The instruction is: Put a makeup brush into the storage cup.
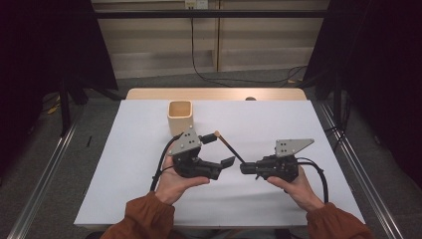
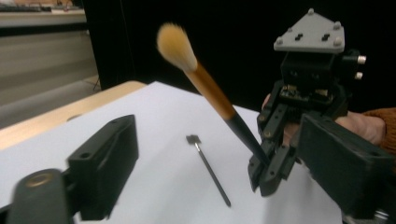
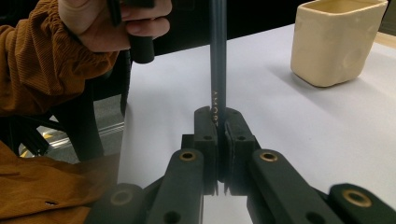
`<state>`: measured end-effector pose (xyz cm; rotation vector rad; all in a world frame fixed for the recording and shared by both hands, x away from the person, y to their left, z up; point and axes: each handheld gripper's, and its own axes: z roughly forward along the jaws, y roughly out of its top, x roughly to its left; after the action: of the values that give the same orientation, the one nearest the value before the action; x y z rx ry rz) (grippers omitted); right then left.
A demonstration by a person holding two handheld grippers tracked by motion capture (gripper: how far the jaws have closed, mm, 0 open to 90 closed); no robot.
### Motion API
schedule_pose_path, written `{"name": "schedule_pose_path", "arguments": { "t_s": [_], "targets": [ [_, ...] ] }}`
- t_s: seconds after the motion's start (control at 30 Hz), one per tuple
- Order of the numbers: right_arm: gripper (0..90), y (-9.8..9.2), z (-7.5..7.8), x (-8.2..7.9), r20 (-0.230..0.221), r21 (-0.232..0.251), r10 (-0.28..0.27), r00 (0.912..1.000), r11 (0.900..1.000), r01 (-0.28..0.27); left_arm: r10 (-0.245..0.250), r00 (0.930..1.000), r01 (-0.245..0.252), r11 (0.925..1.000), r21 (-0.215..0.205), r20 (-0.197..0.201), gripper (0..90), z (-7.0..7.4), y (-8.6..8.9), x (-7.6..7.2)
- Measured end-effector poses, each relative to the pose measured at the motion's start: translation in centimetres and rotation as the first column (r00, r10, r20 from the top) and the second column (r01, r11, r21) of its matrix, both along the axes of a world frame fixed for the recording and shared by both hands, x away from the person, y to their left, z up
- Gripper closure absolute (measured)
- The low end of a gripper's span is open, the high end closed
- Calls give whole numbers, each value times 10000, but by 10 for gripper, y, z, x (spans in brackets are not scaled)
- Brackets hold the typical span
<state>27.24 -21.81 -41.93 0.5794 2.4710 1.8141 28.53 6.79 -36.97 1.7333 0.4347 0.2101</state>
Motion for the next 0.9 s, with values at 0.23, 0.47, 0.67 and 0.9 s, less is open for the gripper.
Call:
{"name": "schedule_pose_path", "arguments": {
  "t_s": [0.23,0.47,0.67,0.9],
  "targets": [
    [855,0,0,1,36,8,-21,10000,10000,21,-170,9998,170,9998,57,-67,343,0,-5,1],
    [855,1,-2,1,3,-52,14,10000,10000,-14,-205,9987,184,9988,-446,-471,598,0,-1,3],
    [855,1,-3,3,-24,-113,-16,10000,9999,16,-401,9971,365,9978,-558,-651,706,-1,1,3],
    [855,2,-4,2,-12,-161,71,10000,9998,-71,-558,9947,498,9962,-708,-863,739,0,2,2]
  ]
}}
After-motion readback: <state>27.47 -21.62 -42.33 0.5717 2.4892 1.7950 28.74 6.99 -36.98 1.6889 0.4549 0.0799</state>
